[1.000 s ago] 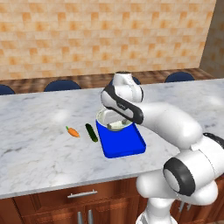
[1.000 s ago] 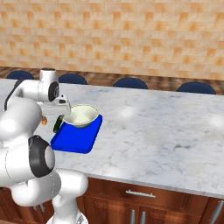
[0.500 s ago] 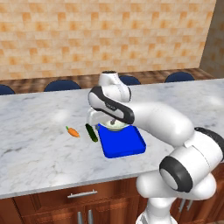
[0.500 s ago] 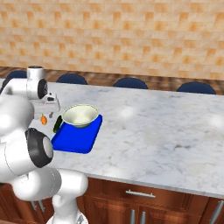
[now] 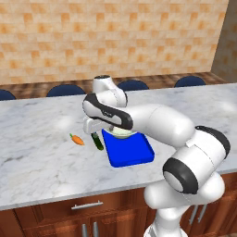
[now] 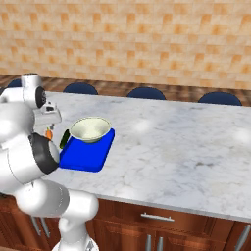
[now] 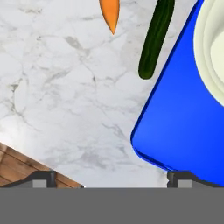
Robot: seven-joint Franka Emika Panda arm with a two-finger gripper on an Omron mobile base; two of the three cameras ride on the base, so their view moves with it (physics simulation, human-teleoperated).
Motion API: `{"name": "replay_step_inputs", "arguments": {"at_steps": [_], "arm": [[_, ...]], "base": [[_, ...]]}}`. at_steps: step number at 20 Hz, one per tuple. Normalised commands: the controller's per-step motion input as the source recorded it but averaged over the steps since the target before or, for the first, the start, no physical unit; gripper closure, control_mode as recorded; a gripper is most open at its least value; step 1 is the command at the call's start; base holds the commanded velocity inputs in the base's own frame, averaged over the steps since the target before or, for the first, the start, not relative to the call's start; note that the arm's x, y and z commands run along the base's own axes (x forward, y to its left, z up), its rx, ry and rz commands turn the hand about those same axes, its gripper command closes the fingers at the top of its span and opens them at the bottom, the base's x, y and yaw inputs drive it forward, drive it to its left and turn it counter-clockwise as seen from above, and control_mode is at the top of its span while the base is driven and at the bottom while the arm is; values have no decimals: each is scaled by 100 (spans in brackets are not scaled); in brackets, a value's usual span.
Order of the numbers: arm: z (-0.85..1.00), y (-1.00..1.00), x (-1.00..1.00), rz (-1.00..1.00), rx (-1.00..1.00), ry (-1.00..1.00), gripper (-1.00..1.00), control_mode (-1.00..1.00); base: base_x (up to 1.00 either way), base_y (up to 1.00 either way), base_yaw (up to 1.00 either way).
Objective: Place the two vegetables and bowl onto the tray for setting up a vegetable dip station.
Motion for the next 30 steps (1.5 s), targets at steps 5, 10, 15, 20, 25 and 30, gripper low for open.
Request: {"name": "replay_step_inputs", "arguments": {"at_steps": [5,10,15,20,25,30], "arm": [[-8,18,25,3,-2,0,-100,-100],[-11,7,21,0,-5,0,-100,-100],[-12,1,12,0,-11,0,-100,-100],[-10,0,8,0,-4,0,-100,-100],[-8,0,1,0,-1,0,-100,-100],[-13,0,0,0,0,0,-100,-100]], "base": [[0,0,0],[0,0,0],[0,0,0],[0,0,0],[0,0,0],[0,0,0]]}}
